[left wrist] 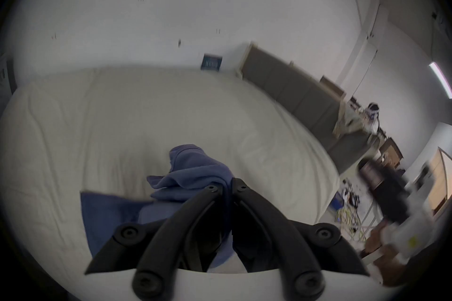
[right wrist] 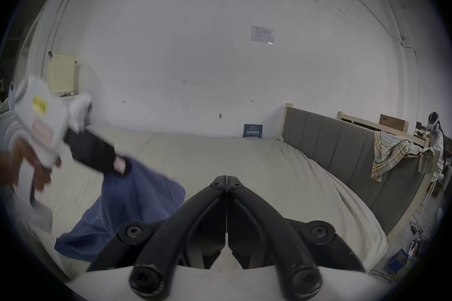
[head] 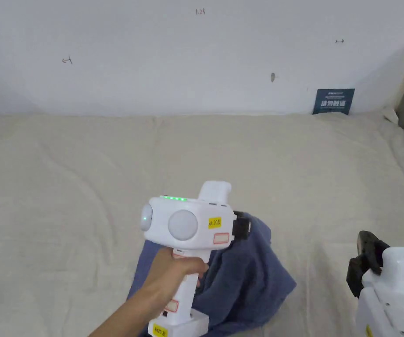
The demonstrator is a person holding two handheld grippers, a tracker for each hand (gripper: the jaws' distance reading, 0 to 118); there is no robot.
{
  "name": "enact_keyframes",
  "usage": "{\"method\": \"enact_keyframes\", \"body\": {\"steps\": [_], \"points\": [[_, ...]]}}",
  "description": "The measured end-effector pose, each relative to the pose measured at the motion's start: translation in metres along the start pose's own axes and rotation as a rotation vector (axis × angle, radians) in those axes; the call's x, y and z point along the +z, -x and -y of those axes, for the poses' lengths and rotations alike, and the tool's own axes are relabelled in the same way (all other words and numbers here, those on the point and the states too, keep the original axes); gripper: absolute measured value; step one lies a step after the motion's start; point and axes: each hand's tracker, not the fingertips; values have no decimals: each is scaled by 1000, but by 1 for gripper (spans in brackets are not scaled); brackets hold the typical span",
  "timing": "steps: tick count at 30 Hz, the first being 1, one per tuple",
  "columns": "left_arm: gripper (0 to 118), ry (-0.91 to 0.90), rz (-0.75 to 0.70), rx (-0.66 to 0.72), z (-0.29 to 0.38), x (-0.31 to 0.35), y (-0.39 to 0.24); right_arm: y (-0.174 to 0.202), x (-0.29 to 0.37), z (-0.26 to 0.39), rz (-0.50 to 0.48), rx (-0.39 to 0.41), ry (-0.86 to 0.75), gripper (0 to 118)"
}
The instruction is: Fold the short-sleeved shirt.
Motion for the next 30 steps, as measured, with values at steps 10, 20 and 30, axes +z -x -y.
{"method": "enact_keyframes", "body": {"steps": [10,20,30], "points": [[6,343,-201,-49,104,-106,28,11,-10,12,-26,-23,45,0],[105,54,-143,91,75,-34,22,14,7,-12,-30,-7,-46,0],[105,-508,-416,9,39,121,19,26,21,-50,-30,17,-159,0]]}}
